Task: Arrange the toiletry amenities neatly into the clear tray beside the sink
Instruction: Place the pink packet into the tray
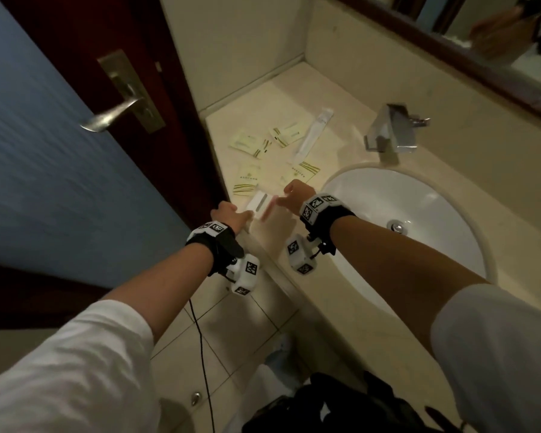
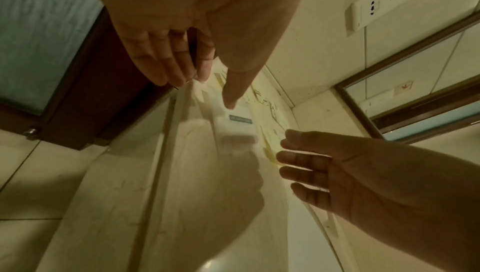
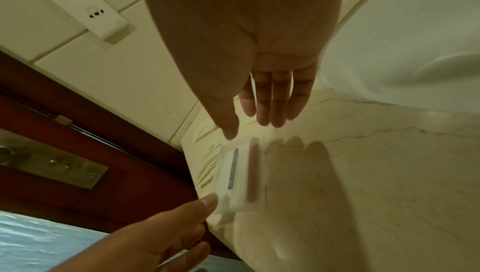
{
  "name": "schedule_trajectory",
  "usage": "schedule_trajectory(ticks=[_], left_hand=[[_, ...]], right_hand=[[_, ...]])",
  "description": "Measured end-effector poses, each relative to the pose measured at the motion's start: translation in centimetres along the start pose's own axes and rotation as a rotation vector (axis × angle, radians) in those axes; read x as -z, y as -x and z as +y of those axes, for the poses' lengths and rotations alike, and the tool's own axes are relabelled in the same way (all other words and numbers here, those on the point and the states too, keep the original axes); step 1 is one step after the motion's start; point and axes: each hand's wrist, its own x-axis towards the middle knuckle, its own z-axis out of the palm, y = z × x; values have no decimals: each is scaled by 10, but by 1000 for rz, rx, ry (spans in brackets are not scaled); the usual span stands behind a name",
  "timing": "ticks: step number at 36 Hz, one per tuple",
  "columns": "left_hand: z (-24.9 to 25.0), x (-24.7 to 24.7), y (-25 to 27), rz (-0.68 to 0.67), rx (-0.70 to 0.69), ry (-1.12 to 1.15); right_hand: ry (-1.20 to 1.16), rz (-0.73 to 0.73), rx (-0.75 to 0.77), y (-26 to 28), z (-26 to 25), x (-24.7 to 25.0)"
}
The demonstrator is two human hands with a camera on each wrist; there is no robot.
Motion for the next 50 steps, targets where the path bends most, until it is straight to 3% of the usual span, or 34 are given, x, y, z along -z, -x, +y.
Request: schedule_trajectory(ticks=[12, 26, 32, 38, 42, 50], left_hand=[[-2, -7, -7, 25, -118, -112], [3, -9, 1, 39, -239, -101], [6, 1, 5, -26, -168, 204], [28, 10, 21, -190, -111, 538], [44, 3, 37, -247, -89, 652], [80, -49, 94, -337, -50, 745]], right_hand=[[62, -63, -36, -14, -14, -13], [82, 31, -43, -14, -13, -14], [-72, -5, 13, 2, -1, -1], [-468, -37, 7, 32, 16, 16], [-712, 13, -13, 58, 27, 30], [-748, 229, -8, 120, 81, 68]])
